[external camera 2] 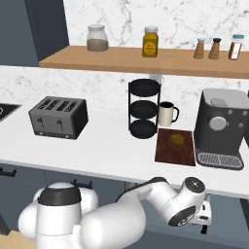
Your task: Place the appropriate cutting tool for cutting the avocado skin on the cutting board.
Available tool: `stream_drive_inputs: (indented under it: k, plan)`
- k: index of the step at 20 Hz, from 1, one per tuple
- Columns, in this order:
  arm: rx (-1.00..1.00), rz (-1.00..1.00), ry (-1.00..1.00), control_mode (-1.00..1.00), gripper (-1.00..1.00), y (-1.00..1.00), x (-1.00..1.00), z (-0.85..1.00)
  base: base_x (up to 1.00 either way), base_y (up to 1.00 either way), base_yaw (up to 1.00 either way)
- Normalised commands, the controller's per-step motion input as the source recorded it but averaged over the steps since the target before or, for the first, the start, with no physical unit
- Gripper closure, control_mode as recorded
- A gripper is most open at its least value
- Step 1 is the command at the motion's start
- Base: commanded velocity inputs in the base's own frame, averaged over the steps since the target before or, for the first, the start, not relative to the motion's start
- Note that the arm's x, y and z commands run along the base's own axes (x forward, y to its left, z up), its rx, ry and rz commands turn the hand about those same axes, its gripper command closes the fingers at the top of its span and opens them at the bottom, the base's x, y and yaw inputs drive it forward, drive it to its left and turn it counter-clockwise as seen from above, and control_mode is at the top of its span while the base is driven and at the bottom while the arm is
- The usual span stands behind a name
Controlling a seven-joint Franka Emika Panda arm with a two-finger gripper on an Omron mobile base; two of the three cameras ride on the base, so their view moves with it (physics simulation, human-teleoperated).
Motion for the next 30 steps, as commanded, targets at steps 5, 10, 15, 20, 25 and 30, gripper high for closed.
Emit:
stream_drive_inputs:
  k: [5,10,15,20,25,30]
  plan:
    - [0.0,0.0,0.04,-1.0,-1.0,-0.06,-0.13,-0.37,0.0,0.0,0.0]
    - [-0.02,0.0,0.11,-1.0,-1.0,-0.12,-0.27,-0.13,0.0,0.0,0.0]
    - [0.0,0.0,0.08,-1.0,-1.0,-0.15,-0.63,-0.02,0.0,0.0,0.0]
    - [0.0,0.0,0.08,-1.0,-1.0,-0.21,-0.8,0.0,0.0,0.0,0.0]
    - [0.0,0.0,0.01,-1.0,-1.0,-0.26,0.2,0.18,0.0,0.0,0.0]
    - [0.03,-0.04,0.0,-1.0,-1.0,-0.25,0.95,0.11,0.0,0.0,0.0]
